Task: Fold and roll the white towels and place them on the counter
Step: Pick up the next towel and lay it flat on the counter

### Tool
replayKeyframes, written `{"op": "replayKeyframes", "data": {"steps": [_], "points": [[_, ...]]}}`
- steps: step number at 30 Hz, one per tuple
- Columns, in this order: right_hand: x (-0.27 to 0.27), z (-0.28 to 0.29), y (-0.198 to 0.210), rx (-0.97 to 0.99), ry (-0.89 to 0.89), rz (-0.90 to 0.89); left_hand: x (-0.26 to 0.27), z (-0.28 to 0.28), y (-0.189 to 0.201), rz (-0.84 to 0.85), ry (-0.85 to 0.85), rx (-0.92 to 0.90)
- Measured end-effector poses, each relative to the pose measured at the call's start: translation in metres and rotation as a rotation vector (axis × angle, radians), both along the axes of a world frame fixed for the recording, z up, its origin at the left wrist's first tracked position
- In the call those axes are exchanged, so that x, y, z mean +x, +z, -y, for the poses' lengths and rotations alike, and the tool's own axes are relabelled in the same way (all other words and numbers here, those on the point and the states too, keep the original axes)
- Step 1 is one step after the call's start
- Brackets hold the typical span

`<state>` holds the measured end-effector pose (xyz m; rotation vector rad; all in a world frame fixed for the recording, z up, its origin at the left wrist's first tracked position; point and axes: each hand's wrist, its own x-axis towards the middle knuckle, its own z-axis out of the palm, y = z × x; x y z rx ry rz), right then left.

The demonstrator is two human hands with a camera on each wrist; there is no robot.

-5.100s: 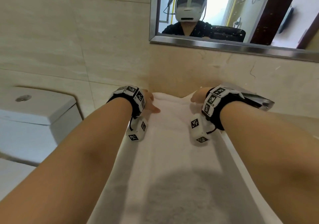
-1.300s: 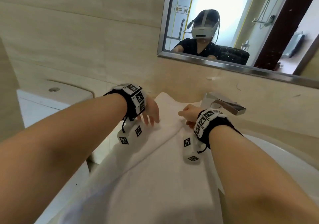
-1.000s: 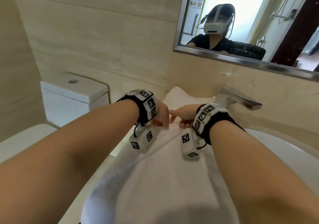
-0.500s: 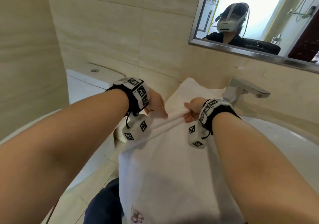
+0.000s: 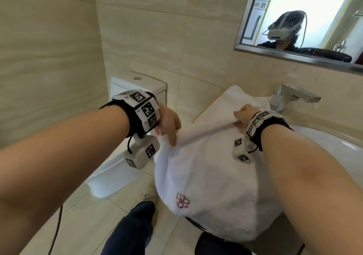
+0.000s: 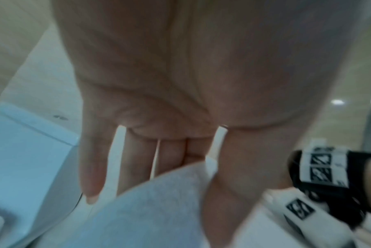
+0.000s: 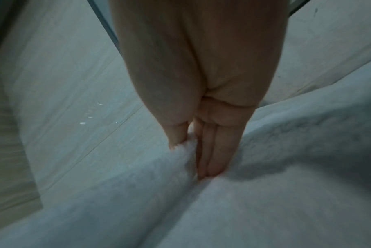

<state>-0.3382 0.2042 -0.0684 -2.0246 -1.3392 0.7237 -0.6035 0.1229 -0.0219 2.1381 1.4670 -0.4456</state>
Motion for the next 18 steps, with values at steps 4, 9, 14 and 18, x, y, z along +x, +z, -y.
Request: {"op": "replayKeyframes", "data": {"steps": [4, 9, 14, 18], "points": [[-0.005, -0.007, -0.006, -0.018, 0.007, 0.019, 0.009, 0.029, 0.001, -0.033, -0.079, 0.42], [-0.052, 0.039, 0.014, 0.011, -0.099, -0.029, 0.015, 0.06, -0.007, -0.045, -0.089, 0.719], [-0.07, 0.059, 0.003, -0.218, 0.103, -0.02, 0.024, 0.091, -0.017, -0.039, -0.114, 0.866], [-0.067, 0.069, 0.006, -0.152, 0.144, -0.078, 0.018, 0.098, -0.02, 0.079, -0.084, 0.85]]}}
